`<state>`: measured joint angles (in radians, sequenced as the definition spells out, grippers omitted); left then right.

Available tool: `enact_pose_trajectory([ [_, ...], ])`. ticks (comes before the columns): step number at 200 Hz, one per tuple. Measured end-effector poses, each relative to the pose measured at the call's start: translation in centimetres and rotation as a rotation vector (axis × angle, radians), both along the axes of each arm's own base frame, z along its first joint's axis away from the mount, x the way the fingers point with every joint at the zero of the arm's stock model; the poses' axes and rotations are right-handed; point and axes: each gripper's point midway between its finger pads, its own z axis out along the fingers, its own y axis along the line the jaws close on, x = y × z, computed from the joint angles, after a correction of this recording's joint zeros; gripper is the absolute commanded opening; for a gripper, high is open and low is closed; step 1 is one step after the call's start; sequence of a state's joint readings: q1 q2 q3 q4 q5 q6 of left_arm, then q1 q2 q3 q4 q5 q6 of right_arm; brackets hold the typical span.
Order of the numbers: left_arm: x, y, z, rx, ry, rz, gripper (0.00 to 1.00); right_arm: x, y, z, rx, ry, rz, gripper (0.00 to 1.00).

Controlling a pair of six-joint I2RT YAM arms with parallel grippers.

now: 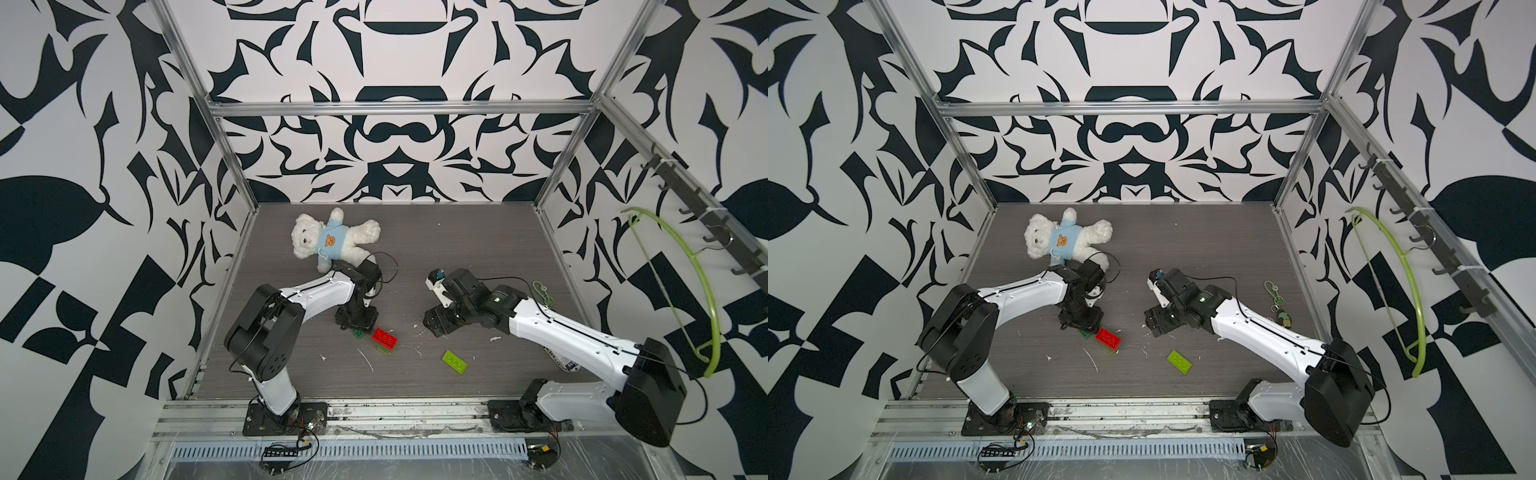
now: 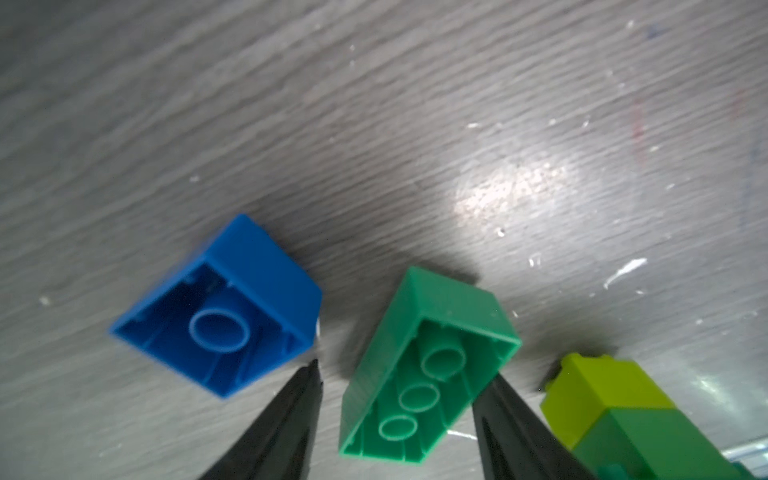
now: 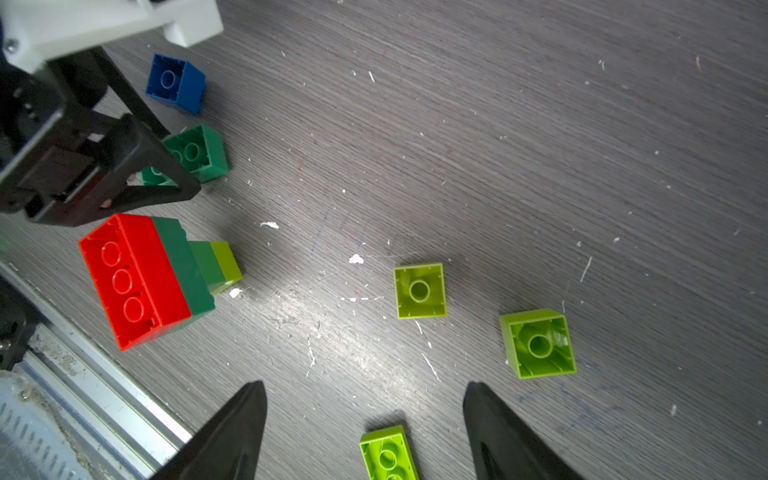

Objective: Assemble a carrot with lego
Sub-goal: Pick up the lego brick from the center of the board.

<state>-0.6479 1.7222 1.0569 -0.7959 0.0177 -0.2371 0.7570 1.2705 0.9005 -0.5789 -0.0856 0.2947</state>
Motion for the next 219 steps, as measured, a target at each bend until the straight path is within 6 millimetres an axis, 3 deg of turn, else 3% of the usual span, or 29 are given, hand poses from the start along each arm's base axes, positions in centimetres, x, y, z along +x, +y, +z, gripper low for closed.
enact_pose_trajectory([
  [47,0.9,-1.3,-0.2,-0.011,-0.027,-0.023,0.49,0.0,0.0,0.0,0.002,0.003,0.0,0.8],
  [90,1.2,-1.1,-0.2,0.004,-0.045,-0.044,0.35,-0.1,0.0,0.0,0.004,0.006,-0.002,0.8],
  [119,1.6,-0.8,1.0,0.009,-0.086,-0.055,0.27,-0.4,-0.2,-0.1,-0.008,0.022,0.0,0.8],
  [143,1.6,-0.3,3.1,0.006,-0.135,-0.069,0.22,-1.0,-0.3,0.3,0.005,0.034,0.01,0.8],
  [170,1.9,-0.3,6.9,-0.035,-0.214,-0.112,0.13,-1.6,0.3,1.5,0.066,0.029,0.03,0.8],
  [201,1.9,-2.2,12.5,-0.182,-0.323,-0.263,0.06,-1.9,0.6,1.8,0.097,0.035,0.037,0.8],
  [219,0.8,-3.4,14.5,-0.244,-0.368,-0.425,0.06,-2.1,0.4,1.8,0.096,0.036,0.038,0.8],
])
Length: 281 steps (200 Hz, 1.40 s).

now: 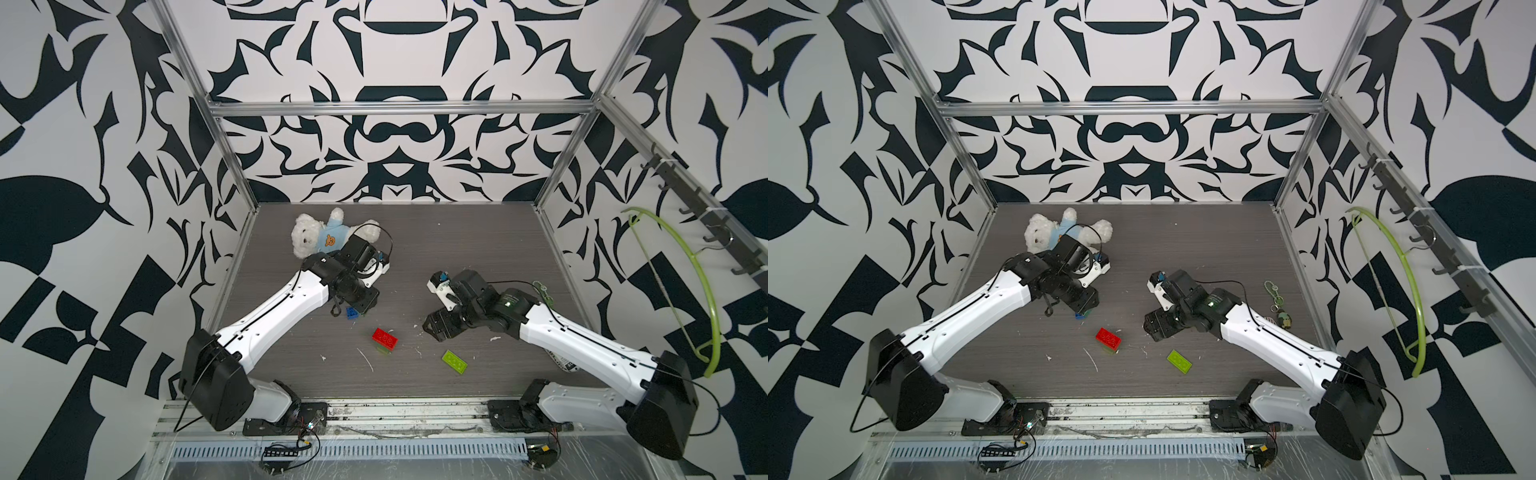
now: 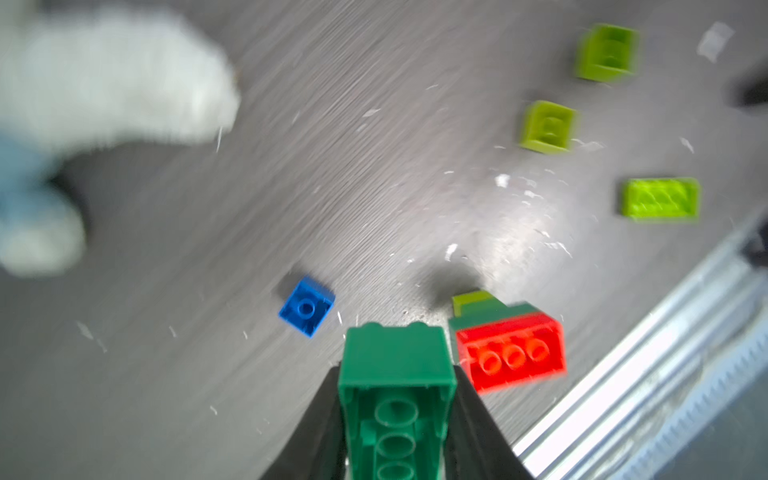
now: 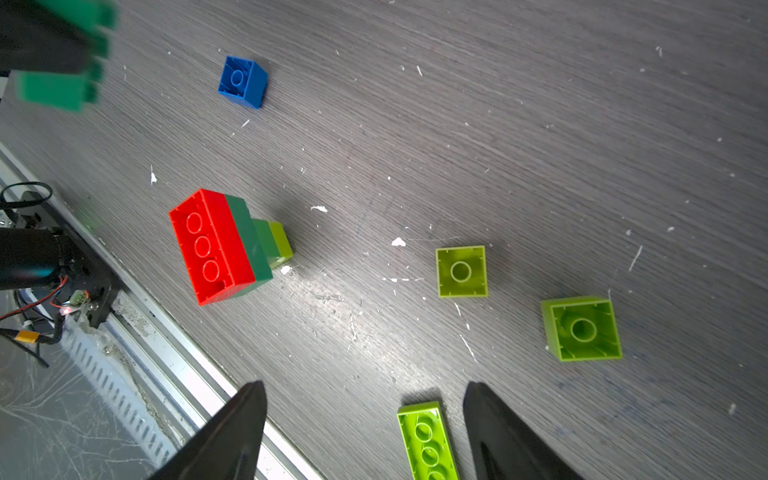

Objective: Assemble a carrot with lego
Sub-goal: Pick up the lego brick from the center of the board, then assemble the lego brick with the lego brick.

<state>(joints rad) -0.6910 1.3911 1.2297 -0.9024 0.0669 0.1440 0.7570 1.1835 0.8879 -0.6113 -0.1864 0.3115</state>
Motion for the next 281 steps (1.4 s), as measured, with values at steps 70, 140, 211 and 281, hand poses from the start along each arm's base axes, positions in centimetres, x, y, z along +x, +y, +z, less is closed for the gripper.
enact_pose_trajectory([
  [70,-7.8,-2.2,-0.4,0.116,-0.103,-0.865,0.0,2.2,-3.8,3.1,0.058,-0.083,-0.118,0.8],
  [140,-8.1,-2.8,-3.4,0.212,-0.097,-1.242,0.0,2.6,-4.7,3.0,0.054,-0.083,-0.12,0.8],
  [211,-7.9,-3.6,-4.3,0.289,-0.095,-1.353,0.0,2.4,-5.2,2.4,0.04,-0.068,-0.125,0.8],
  [281,-7.9,-4.2,-5.4,0.364,-0.052,-1.365,0.0,2.3,-5.3,2.3,0.032,-0.066,-0.119,0.8],
])
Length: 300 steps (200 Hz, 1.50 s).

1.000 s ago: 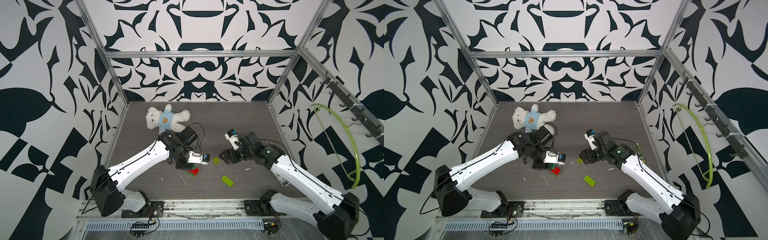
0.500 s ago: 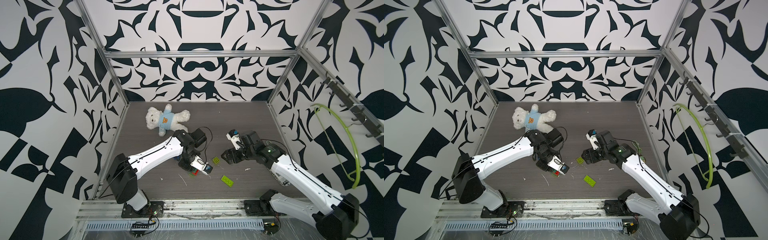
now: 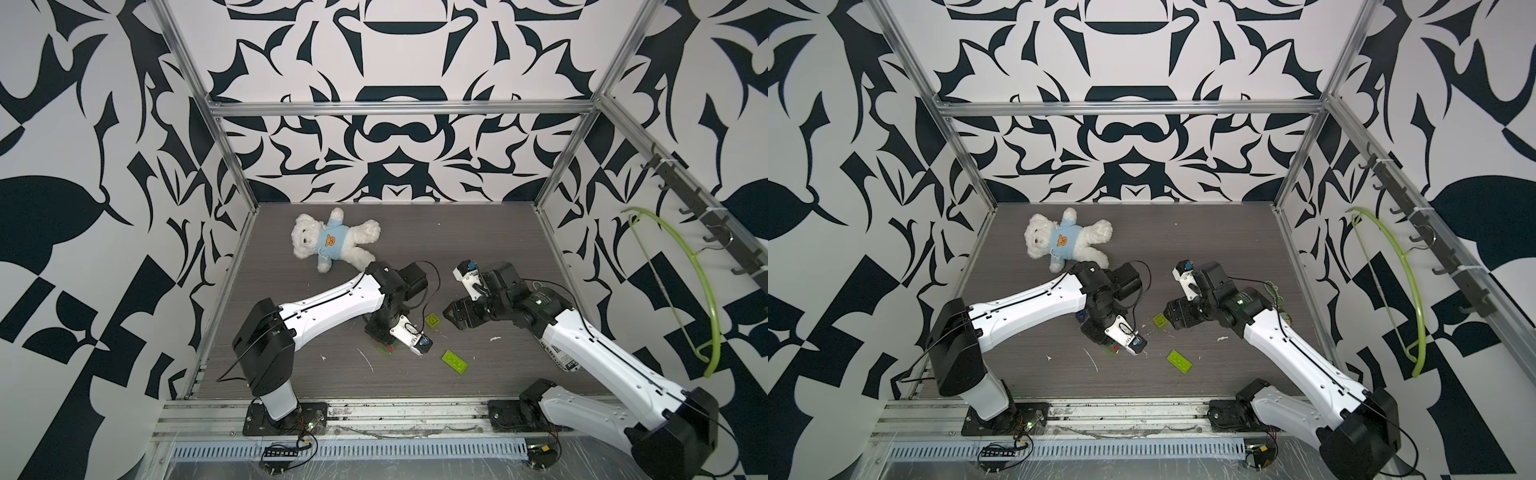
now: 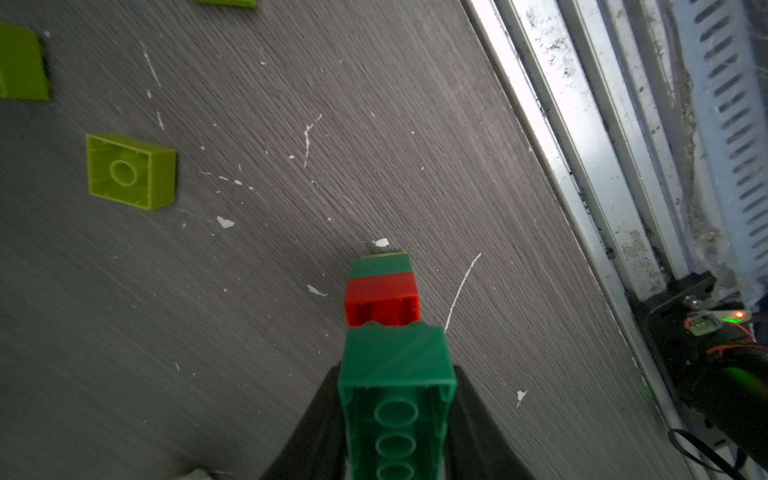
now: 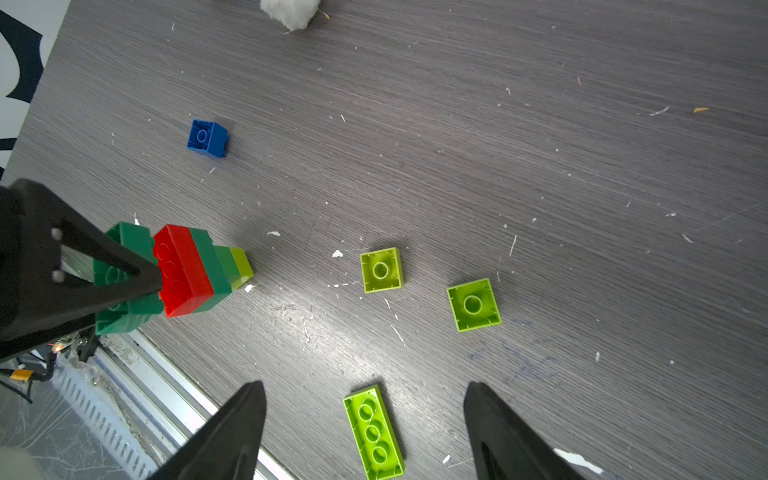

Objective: Assemble a carrot with lego
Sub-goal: Assemble the lego brick with the lego brick.

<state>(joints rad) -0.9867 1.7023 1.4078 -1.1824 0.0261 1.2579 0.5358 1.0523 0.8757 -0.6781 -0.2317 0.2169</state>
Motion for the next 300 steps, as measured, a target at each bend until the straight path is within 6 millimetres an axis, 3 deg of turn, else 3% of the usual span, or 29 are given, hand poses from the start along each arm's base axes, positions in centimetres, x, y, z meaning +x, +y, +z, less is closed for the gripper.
enact_pose_trajectory([
  [300,0.57,-0.19,-1.01,0.049,-0.023,0.015,0.0,-0.26,0.14,-0.12,0.006,0.008,0.017,0.8],
])
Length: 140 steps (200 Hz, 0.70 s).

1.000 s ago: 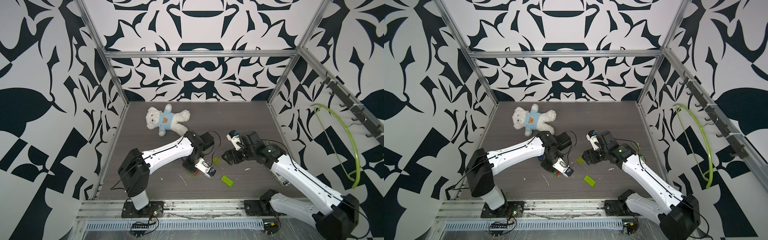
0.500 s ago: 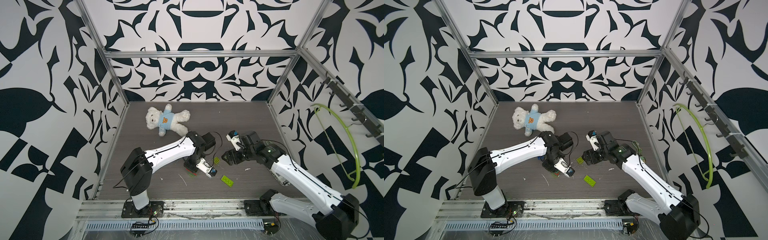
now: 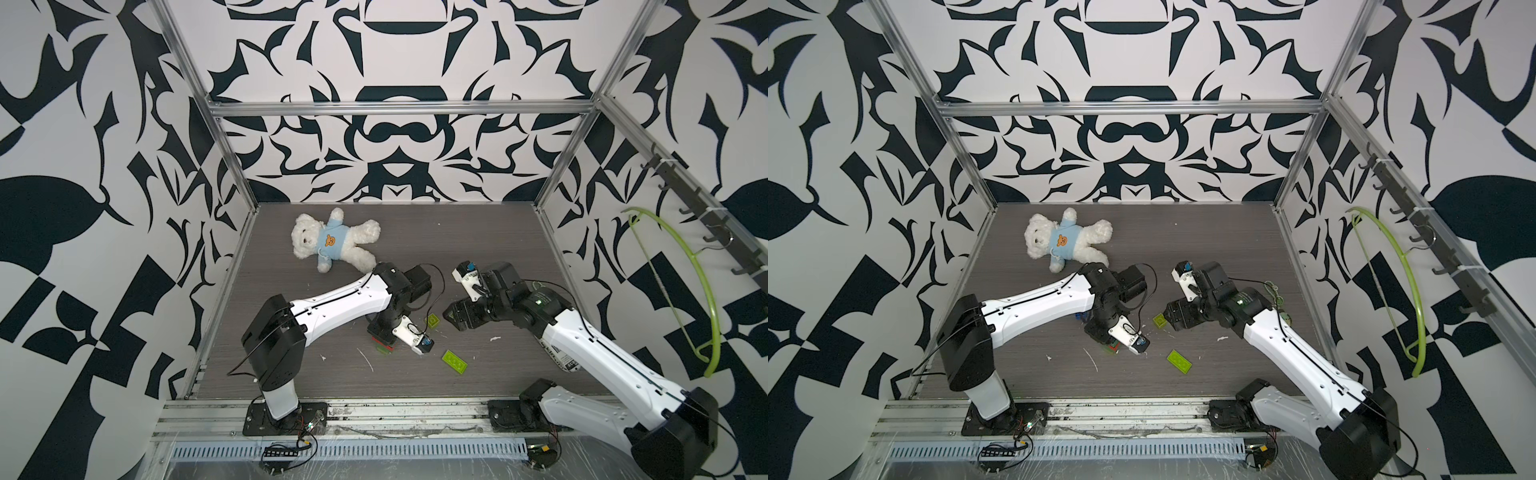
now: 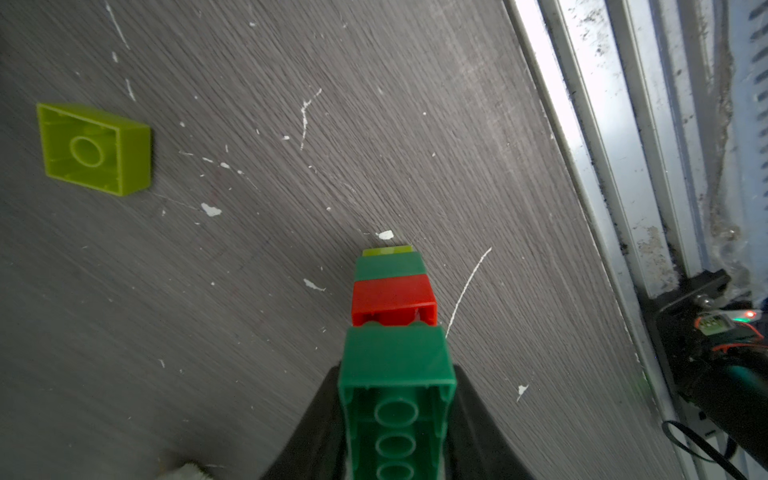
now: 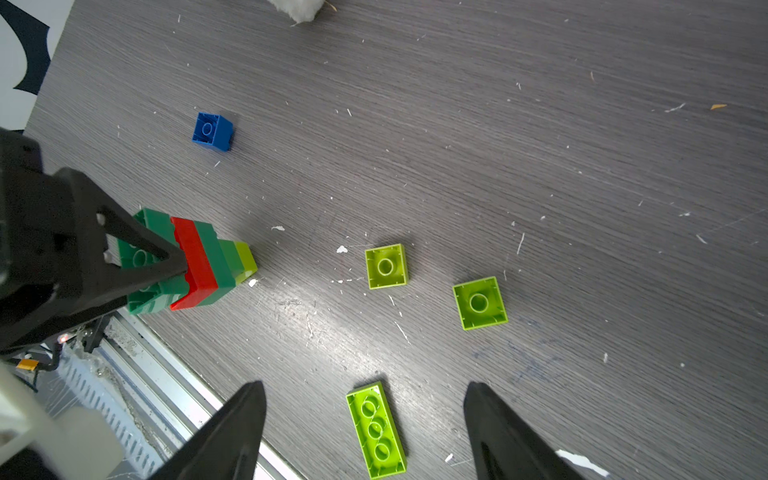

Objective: Assemble a carrot with lego
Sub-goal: Assemble the lego brick with the lego brick.

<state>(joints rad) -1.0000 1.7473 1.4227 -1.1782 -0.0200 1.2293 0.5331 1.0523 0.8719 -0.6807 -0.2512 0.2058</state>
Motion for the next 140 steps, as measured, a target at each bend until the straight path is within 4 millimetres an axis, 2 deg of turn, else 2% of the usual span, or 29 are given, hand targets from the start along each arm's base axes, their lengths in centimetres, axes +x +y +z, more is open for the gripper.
enact_pose_trajectory([
  [140,0.14,-0.13,-0.18,0.002,-0.003,0.031,0.0,-0.06,-0.03,-0.13,-0.003,0.002,0.003,0.8],
])
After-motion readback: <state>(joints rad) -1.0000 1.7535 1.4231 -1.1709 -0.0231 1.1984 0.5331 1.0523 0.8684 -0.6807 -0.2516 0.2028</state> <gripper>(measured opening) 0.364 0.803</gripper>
